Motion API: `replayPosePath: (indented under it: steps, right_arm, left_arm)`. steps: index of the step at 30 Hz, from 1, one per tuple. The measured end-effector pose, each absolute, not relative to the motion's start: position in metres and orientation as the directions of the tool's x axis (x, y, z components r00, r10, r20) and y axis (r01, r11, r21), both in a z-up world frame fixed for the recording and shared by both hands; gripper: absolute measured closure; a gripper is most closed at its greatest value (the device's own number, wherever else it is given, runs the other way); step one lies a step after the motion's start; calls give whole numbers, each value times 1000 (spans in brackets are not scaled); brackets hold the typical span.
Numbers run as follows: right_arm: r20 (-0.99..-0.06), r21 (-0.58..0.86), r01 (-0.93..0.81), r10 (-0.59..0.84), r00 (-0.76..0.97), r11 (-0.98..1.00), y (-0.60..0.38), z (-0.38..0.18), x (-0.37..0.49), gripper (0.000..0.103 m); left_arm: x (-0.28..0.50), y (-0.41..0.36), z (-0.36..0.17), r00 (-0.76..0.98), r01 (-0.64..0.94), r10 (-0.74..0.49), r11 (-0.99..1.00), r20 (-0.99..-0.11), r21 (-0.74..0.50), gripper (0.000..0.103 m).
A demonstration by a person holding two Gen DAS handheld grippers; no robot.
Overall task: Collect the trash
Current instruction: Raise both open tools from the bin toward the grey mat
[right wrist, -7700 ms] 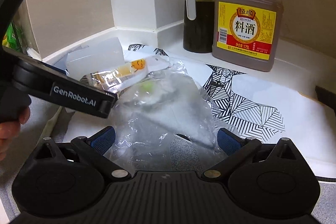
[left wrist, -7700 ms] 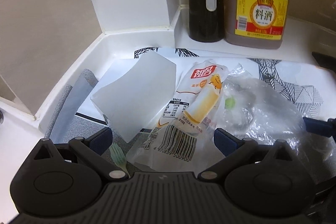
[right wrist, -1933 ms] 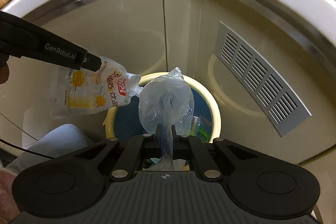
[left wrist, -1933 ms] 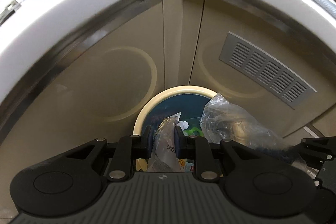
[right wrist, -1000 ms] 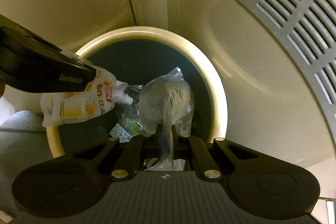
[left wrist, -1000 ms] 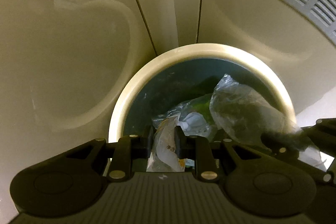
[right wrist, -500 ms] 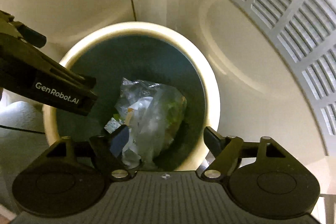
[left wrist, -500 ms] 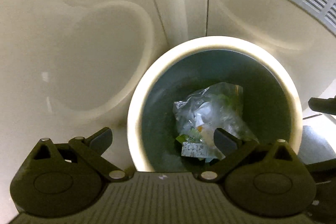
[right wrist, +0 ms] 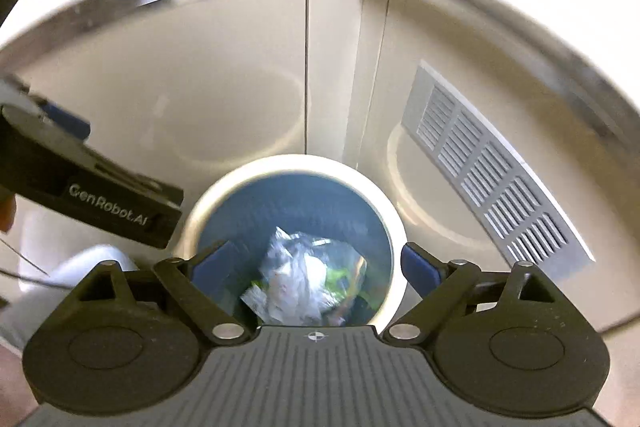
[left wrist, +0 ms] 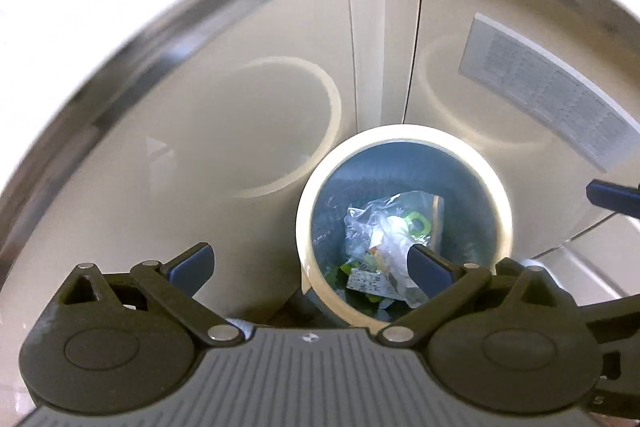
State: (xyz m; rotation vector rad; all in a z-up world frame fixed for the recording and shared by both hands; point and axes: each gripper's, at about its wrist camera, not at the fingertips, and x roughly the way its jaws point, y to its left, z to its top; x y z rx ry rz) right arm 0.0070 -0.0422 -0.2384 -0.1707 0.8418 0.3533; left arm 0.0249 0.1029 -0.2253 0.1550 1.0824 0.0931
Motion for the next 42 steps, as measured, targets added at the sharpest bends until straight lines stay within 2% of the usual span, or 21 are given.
replayPosePath:
  steps: [6, 25, 42]
  right_arm:
    - [-703, 29, -345, 264, 660, 938, -52, -209, -33, 7]
    - [-591, -77, -375, 260, 763, 924, -53, -173, -111, 3]
    - [-573, -109, -369, 245, 782, 923, -55, -166, -120, 1]
  left_arm:
    - [-11, 103, -197, 506, -26, 129, 991, -853, 134, 0]
    - [-79, 96, -162, 600, -20, 106, 993, -793, 117, 0]
    - [-86, 92, -153, 626, -8, 113, 990, -772, 138, 0]
